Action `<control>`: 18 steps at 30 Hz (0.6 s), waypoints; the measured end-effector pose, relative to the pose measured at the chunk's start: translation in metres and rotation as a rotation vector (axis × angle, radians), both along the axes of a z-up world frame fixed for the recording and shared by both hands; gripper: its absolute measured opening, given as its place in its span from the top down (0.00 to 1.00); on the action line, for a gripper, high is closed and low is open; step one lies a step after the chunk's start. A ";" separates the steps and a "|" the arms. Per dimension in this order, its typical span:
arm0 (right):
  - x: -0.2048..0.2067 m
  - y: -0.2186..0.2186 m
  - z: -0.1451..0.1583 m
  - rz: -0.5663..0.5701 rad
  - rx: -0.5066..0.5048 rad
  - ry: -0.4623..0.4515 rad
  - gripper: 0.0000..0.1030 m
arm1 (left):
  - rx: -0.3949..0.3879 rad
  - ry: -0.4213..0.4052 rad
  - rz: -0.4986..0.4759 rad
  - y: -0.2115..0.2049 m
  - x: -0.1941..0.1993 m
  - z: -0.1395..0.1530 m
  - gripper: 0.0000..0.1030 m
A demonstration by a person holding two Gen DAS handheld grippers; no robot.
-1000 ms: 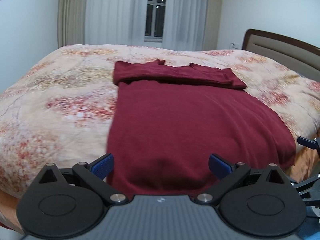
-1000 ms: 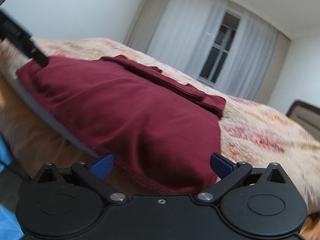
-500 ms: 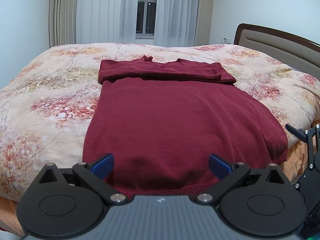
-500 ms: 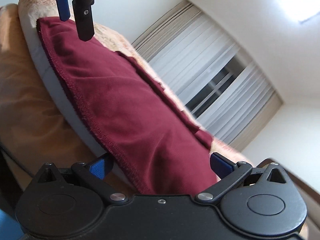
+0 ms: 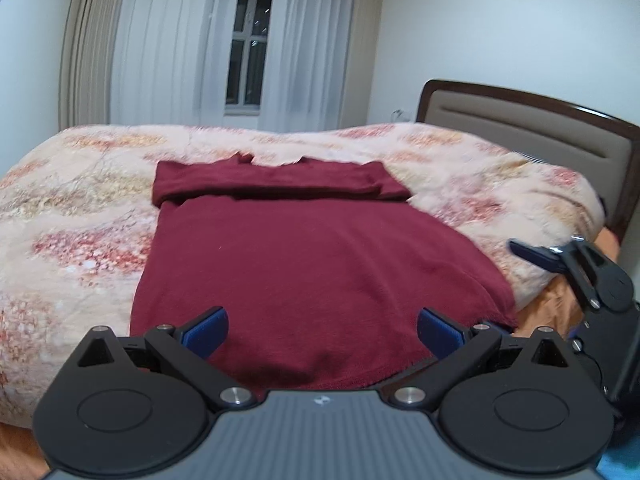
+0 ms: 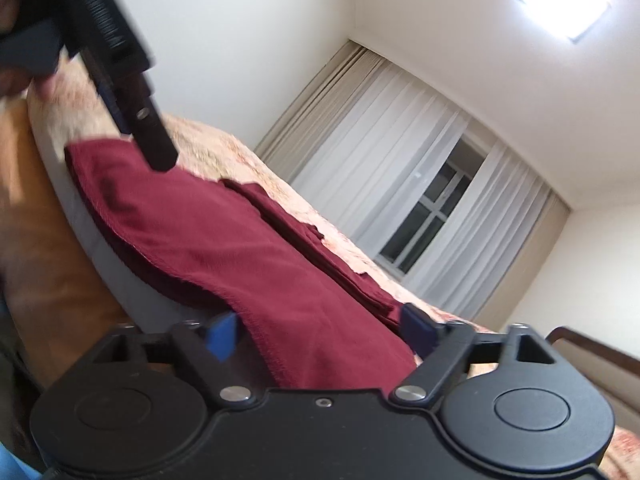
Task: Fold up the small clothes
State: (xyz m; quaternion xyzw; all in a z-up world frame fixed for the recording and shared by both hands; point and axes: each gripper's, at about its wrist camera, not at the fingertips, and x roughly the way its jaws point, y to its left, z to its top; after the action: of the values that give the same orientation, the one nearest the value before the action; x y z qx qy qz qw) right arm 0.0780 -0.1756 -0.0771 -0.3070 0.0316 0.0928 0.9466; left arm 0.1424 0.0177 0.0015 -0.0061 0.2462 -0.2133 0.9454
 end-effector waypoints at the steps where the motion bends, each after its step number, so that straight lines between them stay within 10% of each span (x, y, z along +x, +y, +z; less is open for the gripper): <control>1: 0.002 -0.001 0.005 0.008 0.014 0.007 0.33 | 0.005 -0.012 -0.011 0.000 -0.003 0.000 0.00; 9: 0.015 -0.004 0.039 0.085 0.142 0.103 0.84 | 0.212 -0.130 -0.042 -0.020 -0.027 -0.013 0.00; 18: 0.020 -0.005 0.064 0.093 0.243 0.176 0.85 | 0.426 -0.290 0.032 -0.074 -0.022 -0.038 0.00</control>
State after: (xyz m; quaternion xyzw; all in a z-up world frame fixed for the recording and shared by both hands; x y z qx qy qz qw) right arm 0.0983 -0.1808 -0.0130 -0.1818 0.0888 0.1664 0.9651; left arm 0.1200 -0.0561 -0.0366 0.2199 0.1474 -0.1404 0.9541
